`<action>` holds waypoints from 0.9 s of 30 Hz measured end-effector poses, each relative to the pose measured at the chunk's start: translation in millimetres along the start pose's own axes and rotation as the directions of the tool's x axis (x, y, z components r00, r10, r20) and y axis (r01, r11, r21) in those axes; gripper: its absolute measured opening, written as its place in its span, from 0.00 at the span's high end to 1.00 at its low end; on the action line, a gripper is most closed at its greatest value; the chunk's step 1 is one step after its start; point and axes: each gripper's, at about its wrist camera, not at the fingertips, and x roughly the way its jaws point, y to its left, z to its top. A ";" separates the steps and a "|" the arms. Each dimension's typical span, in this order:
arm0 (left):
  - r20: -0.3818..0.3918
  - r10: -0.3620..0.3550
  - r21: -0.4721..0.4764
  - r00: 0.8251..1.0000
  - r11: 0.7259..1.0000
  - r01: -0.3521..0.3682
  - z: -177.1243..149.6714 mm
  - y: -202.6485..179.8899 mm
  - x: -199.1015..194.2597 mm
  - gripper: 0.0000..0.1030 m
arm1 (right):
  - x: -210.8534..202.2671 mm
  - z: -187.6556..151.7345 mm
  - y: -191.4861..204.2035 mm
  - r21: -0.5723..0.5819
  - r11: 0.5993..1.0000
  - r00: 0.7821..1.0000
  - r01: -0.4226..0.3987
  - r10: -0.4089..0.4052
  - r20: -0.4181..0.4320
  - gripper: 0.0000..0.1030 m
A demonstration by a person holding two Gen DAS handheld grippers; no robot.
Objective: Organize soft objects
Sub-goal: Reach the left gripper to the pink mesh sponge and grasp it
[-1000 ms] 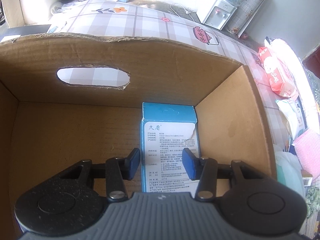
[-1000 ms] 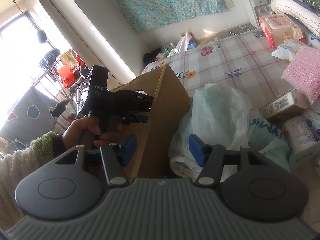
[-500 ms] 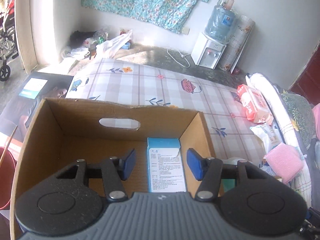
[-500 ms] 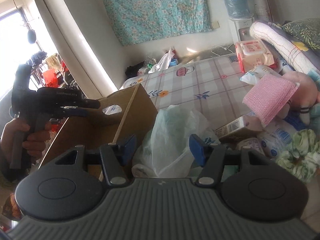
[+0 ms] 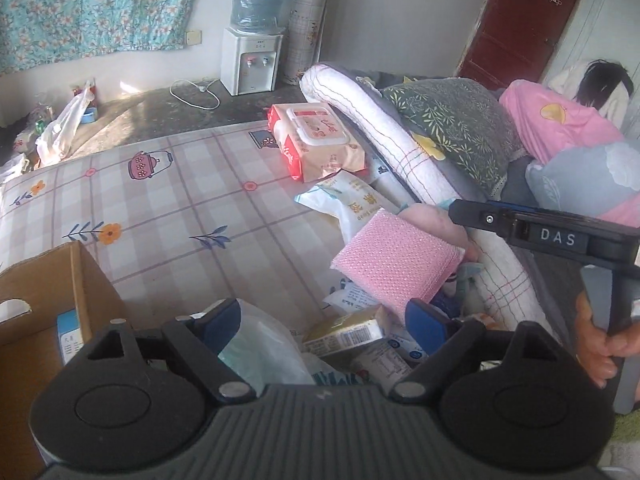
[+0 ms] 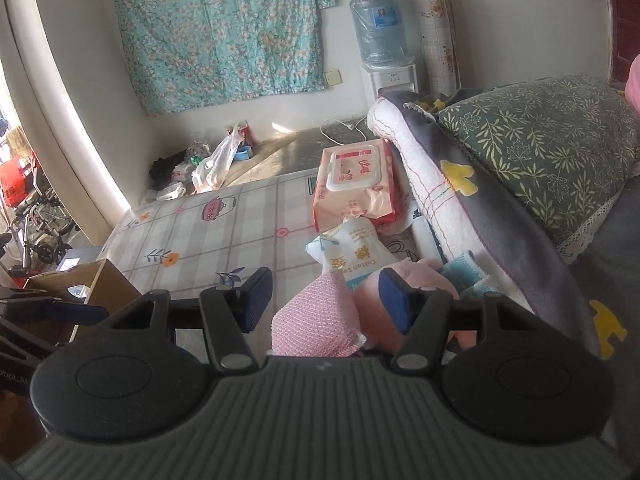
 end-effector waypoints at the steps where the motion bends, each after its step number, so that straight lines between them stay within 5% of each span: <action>1: -0.022 -0.017 -0.026 1.000 1.000 0.017 1.9 -3.4 14.2 0.12 | 10.6 2.6 -6.0 0.010 1.000 1.000 -0.013 0.013 -0.022 0.44; 8: -0.158 -0.175 -0.272 0.972 0.954 0.128 22.5 8.0 87.2 0.24 | 56.1 -0.3 -18.9 0.009 0.999 0.992 -0.053 0.054 -0.112 0.51; 15: -0.215 -0.302 -0.478 0.929 0.862 0.170 26.4 27.0 134.7 0.29 | 69.8 -13.1 -32.9 0.066 0.992 0.979 -0.111 0.120 -0.164 0.58; 19: -0.201 -0.332 -0.526 0.922 0.830 0.185 31.4 28.1 145.3 0.31 | 68.9 -16.1 -35.2 0.062 0.991 0.978 -0.120 0.129 -0.165 0.63; 27: -0.176 -0.352 -0.551 0.919 0.809 0.204 31.0 25.5 143.0 0.40 | 60.3 -19.5 -37.1 0.095 0.985 0.975 -0.141 0.155 -0.162 0.74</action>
